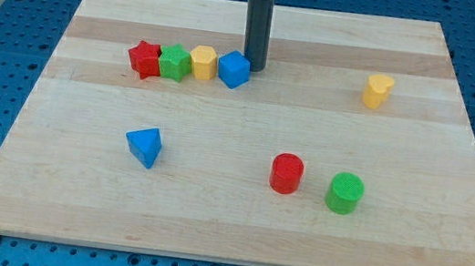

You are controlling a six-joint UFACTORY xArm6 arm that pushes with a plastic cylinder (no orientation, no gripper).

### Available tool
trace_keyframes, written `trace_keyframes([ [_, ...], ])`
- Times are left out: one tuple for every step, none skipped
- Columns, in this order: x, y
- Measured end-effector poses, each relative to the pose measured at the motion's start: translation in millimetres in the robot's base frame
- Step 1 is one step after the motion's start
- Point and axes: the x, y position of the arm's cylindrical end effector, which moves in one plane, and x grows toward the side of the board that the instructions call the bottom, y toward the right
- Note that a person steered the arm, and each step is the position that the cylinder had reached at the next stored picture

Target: Push the heart slightly to the left

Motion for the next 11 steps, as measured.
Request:
trace_keyframes([
  [-2.6,17.8],
  [-28.3,18.8],
  [-39.8,65.2],
  [-36.8,173.7],
  [-12.3,258.4],
  [8.4,264.5],
  [8.9,253.0],
  [9.4,230.6],
  [16.8,209.4],
  [18.9,191.4],
  [33.6,172.6],
])
